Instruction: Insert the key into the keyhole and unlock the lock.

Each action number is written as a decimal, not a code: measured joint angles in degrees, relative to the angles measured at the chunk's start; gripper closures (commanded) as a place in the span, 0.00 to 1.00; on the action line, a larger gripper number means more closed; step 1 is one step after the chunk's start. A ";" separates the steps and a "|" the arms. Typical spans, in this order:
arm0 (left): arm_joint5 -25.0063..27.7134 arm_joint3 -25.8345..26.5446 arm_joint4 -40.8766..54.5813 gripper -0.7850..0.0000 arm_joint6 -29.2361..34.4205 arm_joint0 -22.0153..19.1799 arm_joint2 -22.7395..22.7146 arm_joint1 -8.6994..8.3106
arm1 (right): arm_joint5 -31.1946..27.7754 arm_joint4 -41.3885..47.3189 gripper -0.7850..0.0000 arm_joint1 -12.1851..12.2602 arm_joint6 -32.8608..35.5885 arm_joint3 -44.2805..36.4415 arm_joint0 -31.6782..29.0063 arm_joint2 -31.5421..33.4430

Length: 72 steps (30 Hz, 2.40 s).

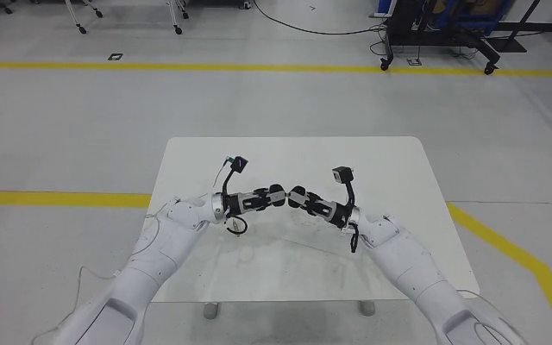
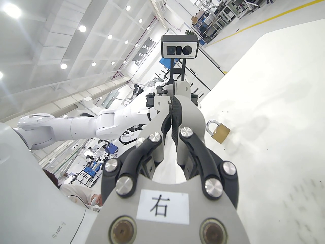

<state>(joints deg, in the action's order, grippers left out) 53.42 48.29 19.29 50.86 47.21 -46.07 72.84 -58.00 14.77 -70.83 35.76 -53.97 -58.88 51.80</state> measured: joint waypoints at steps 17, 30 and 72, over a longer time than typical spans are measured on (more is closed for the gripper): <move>-2.32 0.98 11.81 1.00 1.96 0.54 -0.35 -0.64 | 0.00 1.22 0.00 -0.26 0.12 -0.37 -0.59 1.71; -8.85 6.99 0.90 1.00 2.36 3.04 -0.81 -1.79 | 8.38 2.98 0.58 3.80 16.29 -7.64 -3.98 7.03; -3.23 12.99 -9.76 0.00 -6.05 5.94 -12.39 -4.94 | 4.88 10.23 1.00 6.95 15.16 -8.00 -9.01 16.10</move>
<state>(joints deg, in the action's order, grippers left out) 50.18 61.28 9.54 44.81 53.15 -58.46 67.90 -53.12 24.99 -63.88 50.91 -61.97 -67.88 67.90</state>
